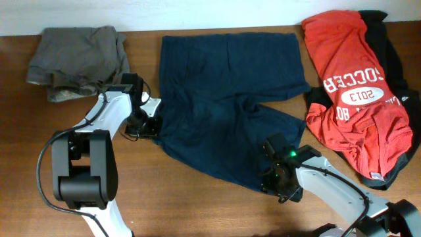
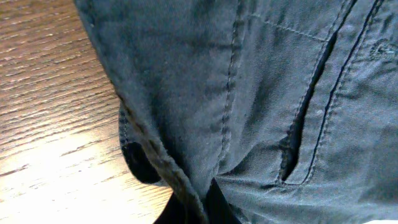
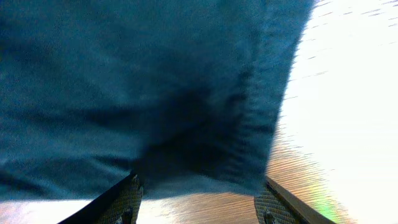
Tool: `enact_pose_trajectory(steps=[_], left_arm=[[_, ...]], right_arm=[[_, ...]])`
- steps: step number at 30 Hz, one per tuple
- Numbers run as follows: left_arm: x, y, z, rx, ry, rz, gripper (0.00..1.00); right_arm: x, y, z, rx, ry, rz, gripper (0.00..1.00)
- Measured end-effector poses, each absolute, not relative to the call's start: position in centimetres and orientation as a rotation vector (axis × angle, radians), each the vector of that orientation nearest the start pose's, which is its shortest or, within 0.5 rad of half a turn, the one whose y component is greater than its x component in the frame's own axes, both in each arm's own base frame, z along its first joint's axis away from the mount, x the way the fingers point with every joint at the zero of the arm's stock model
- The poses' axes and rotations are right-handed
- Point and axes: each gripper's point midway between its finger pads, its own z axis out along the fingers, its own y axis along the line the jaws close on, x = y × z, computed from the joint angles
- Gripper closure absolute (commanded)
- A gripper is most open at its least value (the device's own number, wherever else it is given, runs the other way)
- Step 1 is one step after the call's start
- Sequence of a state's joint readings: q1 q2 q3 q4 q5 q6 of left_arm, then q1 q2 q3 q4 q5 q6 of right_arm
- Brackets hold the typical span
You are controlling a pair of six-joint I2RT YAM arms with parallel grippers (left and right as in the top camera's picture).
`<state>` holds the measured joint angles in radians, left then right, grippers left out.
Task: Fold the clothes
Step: 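Pull both leg hems down and outward to smooth the shorts flat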
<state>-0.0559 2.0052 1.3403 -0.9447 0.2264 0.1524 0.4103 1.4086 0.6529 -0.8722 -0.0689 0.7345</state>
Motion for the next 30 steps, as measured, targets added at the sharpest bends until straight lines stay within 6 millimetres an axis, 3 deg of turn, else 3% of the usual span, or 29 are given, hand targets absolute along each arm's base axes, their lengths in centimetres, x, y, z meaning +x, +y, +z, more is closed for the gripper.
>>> enact_pose_trajectory(steps=[6, 8, 11, 13, 14, 23, 26, 30], left_arm=[[34.9, -5.7, 0.7, 0.32, 3.134, -0.35, 0.99], [34.9, -5.7, 0.7, 0.32, 3.135, -0.346, 0.99], [34.9, -5.6, 0.7, 0.32, 3.135, -0.344, 0.99], [34.9, -5.6, 0.7, 0.321, 3.135, -0.34, 0.99], [34.9, -5.6, 0.7, 0.321, 3.135, -0.339, 0.99], [34.2, -5.1, 0.9, 0.258, 3.173, -0.351, 0.99], [33.6, -4.0, 1.7, 0.172, 3.187, -0.375, 0.99], [33.3, -2.2, 5.2, 0.069, 3.125, -0.387, 0.99]], right_arm=[[17.1, 7.7, 0.3, 0.57, 3.133, -0.018, 0.39], [17.4, 7.6, 0.0, 0.581, 3.122, -0.031, 0.45], [17.7, 7.8, -0.5, 0.597, 3.123, -0.032, 0.7], [17.9, 8.1, -0.5, 0.605, 3.121, -0.01, 0.93], [18.0, 8.3, -0.5, 0.6, 3.123, 0.002, 0.96], [16.5, 8.2, 0.0, 0.608, 3.195, -0.023, 0.96], [17.0, 8.3, 1.7, 0.591, 3.187, -0.013, 0.96], [18.8, 8.6, 6.7, 0.551, 3.089, 0.045, 0.96]])
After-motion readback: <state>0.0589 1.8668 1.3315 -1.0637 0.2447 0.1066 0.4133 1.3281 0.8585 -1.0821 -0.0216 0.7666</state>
